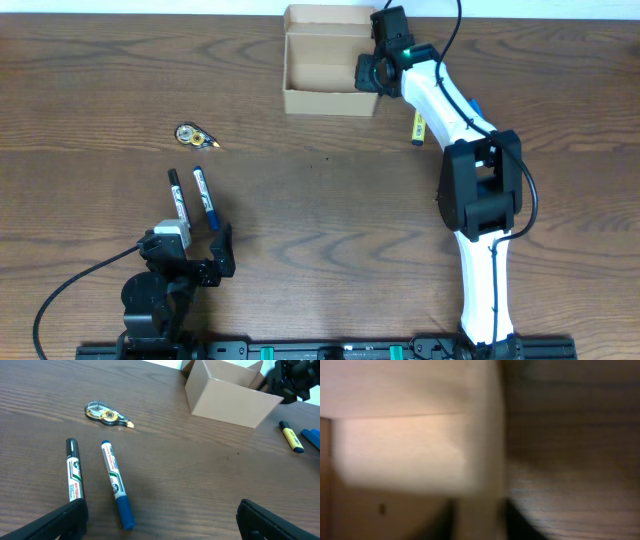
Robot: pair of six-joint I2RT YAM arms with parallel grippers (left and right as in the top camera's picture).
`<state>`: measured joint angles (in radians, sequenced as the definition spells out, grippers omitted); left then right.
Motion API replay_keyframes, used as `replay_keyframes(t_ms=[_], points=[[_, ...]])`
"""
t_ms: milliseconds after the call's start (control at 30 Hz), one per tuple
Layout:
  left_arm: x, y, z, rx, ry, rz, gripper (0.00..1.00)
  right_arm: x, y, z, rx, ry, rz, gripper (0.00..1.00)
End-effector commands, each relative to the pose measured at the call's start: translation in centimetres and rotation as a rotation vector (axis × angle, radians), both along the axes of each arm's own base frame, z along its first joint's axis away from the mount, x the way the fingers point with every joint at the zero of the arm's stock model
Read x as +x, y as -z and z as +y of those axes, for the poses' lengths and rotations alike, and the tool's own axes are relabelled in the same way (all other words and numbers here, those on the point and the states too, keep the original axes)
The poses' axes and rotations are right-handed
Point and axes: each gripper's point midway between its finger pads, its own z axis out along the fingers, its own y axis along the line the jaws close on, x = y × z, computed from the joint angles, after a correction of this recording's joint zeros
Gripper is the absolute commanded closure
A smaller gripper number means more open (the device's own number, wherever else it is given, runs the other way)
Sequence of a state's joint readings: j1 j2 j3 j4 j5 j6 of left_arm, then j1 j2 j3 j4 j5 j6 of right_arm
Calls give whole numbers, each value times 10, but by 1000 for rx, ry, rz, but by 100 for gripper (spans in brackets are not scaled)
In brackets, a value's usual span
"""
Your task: Pack container
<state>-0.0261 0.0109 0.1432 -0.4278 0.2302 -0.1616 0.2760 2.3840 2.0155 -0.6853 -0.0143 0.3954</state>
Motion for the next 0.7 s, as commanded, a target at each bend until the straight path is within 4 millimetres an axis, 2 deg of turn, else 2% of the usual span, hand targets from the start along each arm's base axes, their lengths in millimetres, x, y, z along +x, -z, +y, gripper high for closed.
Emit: replay_keyframes(t_ms=[0, 200, 267, 400, 500, 667], points=[[0, 8, 0, -15, -6, 17, 5, 5, -28, -5, 6, 30, -31, 99], [0, 8, 0, -15, -6, 17, 4, -30, -77, -12, -22, 24, 13, 99], [0, 8, 0, -15, -6, 17, 5, -47, -95, -16, -55, 25, 28, 99], [0, 8, 0, -15, -6, 17, 5, -85, -116, -20, -143, 11, 88, 99], [0, 8, 0, -15, -6, 17, 5, -111, -118, -18, -197, -14, 150, 99], [0, 8, 0, -15, -6, 17, 5, -144, -97, -2, -250, -46, 249, 99]])
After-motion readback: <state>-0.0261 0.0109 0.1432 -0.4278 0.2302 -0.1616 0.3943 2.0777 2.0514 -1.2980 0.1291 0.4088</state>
